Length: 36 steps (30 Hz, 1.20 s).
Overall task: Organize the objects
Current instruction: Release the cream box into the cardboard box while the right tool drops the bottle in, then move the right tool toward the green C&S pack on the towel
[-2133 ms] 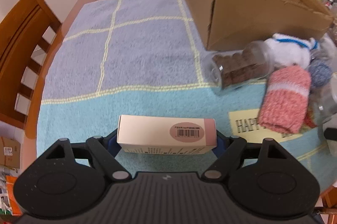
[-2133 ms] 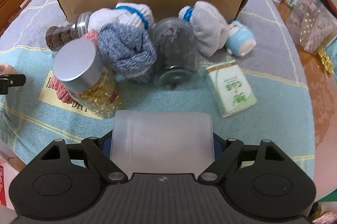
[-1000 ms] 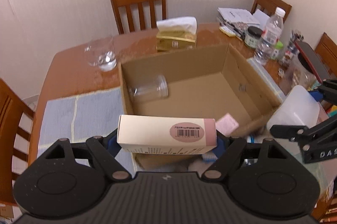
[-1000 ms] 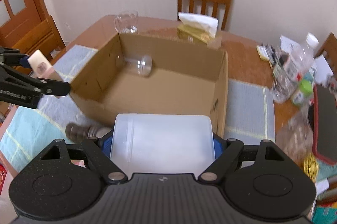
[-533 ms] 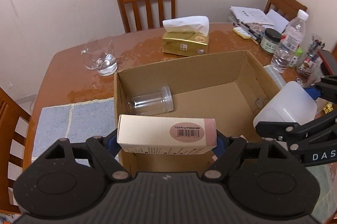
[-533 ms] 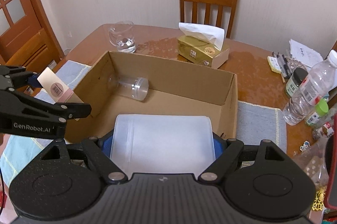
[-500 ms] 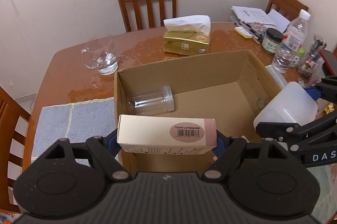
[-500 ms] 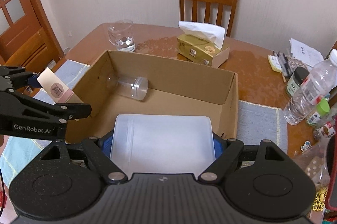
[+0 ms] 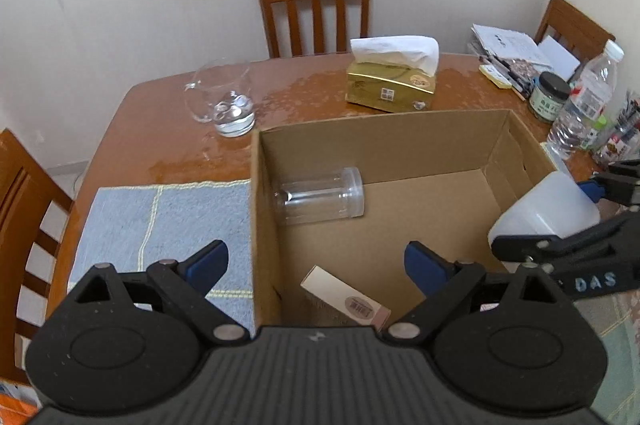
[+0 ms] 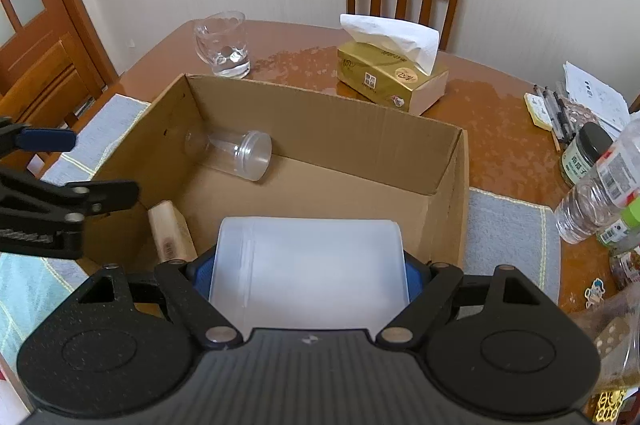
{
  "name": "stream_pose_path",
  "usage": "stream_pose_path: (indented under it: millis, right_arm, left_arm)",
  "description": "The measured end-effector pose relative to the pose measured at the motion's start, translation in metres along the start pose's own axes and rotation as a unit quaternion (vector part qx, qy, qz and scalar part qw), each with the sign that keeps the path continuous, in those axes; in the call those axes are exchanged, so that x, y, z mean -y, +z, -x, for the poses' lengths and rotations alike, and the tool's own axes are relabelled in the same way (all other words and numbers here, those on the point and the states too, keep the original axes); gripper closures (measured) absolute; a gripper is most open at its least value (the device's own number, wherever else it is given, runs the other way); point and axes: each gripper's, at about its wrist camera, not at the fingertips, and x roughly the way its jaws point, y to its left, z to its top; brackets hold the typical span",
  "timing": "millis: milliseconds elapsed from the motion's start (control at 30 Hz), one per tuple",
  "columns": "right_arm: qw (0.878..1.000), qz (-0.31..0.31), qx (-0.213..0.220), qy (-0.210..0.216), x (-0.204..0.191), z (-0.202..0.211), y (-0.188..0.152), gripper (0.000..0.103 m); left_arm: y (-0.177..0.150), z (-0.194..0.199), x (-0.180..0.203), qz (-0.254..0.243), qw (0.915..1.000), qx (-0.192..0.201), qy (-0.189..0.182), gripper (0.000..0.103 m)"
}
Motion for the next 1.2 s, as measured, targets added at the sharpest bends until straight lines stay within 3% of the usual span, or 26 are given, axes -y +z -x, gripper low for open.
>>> stream_pose_path:
  millis: [167, 300, 867, 1200]
  right_arm:
    - [1.0, 0.001, 0.001, -0.002, 0.002, -0.009, 0.01, 0.016]
    - [1.0, -0.006, 0.019, -0.005, 0.002, -0.008, 0.015, 0.0]
    - [0.998, -0.021, 0.046, -0.023, -0.014, 0.027, -0.013, 0.0]
    - [0.995, -0.034, 0.054, -0.077, -0.014, 0.05, -0.06, 0.0]
  left_arm:
    - [-0.005, 0.011, -0.01, 0.021, 0.9998, 0.003, 0.004, 0.008]
    - [-0.013, 0.018, -0.016, 0.031, 0.9994, 0.003, 0.014, 0.006]
    - [-0.048, 0.044, -0.029, 0.044, 0.9988, 0.013, 0.018, 0.005]
    - [-0.082, 0.044, -0.028, 0.035, 0.999, -0.008, 0.027, 0.005]
